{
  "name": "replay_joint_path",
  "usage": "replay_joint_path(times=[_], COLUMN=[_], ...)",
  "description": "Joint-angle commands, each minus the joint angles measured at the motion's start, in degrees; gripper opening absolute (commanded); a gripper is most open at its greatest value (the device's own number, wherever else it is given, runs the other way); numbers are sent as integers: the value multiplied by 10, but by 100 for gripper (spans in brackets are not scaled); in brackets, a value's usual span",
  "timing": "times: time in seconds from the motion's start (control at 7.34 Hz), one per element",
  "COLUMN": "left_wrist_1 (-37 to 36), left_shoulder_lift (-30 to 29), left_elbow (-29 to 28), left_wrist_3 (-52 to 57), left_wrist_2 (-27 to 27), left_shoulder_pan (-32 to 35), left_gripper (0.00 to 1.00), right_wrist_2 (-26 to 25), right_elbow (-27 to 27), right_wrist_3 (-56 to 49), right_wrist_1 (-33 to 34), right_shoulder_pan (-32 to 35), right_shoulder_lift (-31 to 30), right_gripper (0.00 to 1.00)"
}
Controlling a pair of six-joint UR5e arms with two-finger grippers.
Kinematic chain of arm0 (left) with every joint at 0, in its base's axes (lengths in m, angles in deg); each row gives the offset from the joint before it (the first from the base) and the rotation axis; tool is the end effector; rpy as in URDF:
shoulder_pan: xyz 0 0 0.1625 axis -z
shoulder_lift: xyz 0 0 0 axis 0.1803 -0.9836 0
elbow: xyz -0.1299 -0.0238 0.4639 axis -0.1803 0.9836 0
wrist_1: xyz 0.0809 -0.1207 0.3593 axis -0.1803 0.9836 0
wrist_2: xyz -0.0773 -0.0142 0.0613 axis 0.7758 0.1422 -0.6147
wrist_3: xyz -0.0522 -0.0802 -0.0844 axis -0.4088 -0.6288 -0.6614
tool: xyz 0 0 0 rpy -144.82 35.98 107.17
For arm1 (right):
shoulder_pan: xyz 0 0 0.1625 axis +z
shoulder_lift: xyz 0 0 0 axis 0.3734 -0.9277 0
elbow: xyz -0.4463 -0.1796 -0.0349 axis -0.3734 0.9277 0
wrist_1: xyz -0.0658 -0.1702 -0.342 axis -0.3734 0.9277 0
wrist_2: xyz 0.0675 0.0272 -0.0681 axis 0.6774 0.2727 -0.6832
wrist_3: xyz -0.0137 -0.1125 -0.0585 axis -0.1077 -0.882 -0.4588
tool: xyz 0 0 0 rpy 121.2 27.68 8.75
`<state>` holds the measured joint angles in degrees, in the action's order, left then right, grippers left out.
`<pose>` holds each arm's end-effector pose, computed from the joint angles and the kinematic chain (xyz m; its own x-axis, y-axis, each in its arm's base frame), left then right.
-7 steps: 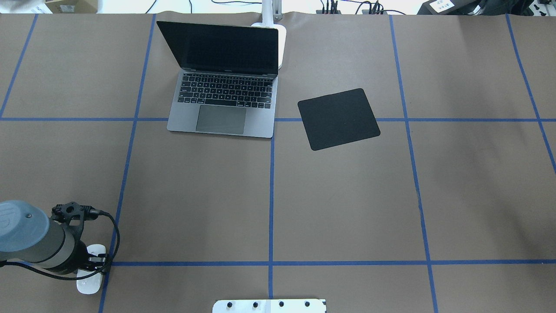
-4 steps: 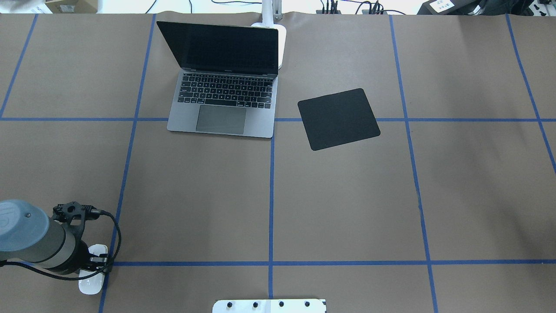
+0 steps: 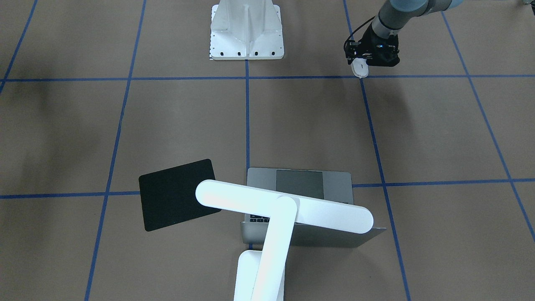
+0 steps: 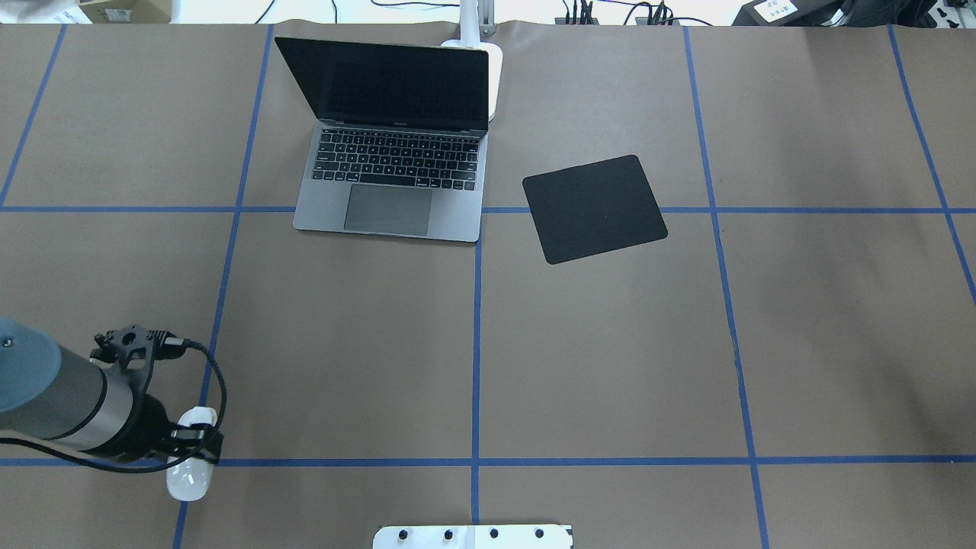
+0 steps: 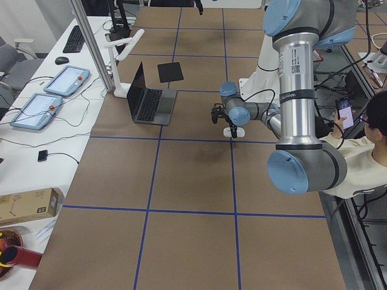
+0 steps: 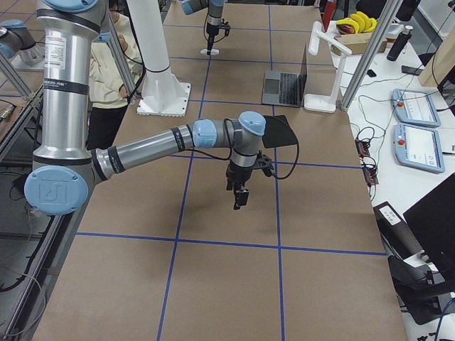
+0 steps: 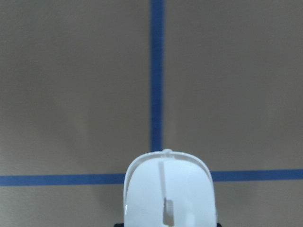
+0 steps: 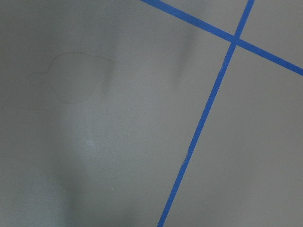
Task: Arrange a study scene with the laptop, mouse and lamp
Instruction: 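Carry the white mouse with the left gripper over the mouse pad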
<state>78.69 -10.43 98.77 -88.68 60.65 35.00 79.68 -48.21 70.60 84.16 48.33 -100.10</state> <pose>0.3554 -0.2443 0.4771 0.6233 0.0144 -0.7818 -0.1318 0.9875 -0.0869 -0.0662 -0.3984 0.6397 0.8199 -0.3142 0.4785 0.3474 0.9375 0.0204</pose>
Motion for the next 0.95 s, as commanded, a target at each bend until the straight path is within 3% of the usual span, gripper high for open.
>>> replay_joint_path(times=[0.0,0.27,0.54,0.82], left_wrist_1=[-4,-30,-97,-104], left_shoulder_lift=[-101,-207,-307,-407], left_elbow=[-32,-86,-119,-193], left_wrist_3=[0,0,-3,-21], left_wrist_2=[0,-1,-24,-55], left_shoulder_pan=[25,54,67,65], left_gripper=[28,28,28,28], right_wrist_2=[10,73,82,94], right_elbow=[37,106,146,145], right_wrist_3=[0,-56,-107,-109], right_wrist_1=[-4,-6,-9,-11], right_shoulder_pan=[20,67,102,111], right_shoulder_lift=[1,14,21,21], right_gripper=[100,100,100,100])
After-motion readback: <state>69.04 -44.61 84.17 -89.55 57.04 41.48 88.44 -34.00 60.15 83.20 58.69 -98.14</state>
